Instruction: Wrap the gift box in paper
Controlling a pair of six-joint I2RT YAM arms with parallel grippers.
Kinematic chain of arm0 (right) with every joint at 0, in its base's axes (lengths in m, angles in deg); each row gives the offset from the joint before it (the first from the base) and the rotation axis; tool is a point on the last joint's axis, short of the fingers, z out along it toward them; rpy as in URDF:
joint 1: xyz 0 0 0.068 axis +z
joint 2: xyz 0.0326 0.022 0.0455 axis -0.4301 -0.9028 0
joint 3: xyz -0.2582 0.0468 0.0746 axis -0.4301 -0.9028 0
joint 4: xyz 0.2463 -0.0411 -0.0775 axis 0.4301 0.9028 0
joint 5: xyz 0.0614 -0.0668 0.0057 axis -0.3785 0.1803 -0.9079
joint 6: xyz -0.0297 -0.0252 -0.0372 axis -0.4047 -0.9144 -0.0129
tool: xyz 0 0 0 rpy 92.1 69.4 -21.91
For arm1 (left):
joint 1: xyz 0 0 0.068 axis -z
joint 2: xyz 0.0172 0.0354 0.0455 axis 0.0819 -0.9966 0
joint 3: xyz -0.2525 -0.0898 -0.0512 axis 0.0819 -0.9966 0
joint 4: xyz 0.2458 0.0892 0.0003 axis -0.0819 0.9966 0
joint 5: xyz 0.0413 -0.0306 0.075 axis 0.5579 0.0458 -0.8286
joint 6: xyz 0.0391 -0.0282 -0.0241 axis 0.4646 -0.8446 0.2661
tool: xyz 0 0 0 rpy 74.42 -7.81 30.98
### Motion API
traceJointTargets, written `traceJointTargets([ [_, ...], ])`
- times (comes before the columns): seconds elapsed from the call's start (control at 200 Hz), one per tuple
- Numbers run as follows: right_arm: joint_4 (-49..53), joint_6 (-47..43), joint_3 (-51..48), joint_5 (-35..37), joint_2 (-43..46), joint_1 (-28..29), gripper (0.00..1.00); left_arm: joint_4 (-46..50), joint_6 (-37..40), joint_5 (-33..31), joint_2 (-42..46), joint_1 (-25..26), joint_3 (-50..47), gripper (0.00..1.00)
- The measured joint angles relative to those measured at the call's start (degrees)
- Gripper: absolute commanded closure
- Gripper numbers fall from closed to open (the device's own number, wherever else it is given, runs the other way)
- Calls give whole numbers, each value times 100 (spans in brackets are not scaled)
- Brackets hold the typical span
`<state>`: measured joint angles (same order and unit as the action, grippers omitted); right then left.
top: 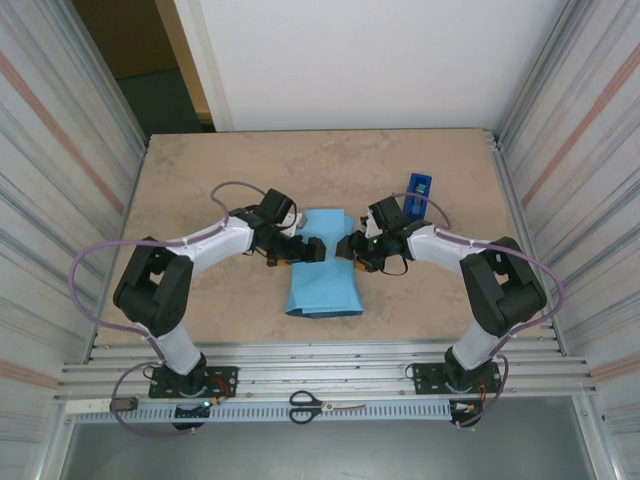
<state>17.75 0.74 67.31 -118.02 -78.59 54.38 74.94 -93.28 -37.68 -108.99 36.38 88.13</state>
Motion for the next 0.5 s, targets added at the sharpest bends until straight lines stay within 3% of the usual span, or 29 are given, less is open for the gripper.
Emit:
traceJointTargets([
  [0.501, -188, 256, -24, 120, -2, 181, 45, 7, 50, 24, -116, -98, -74, 4],
])
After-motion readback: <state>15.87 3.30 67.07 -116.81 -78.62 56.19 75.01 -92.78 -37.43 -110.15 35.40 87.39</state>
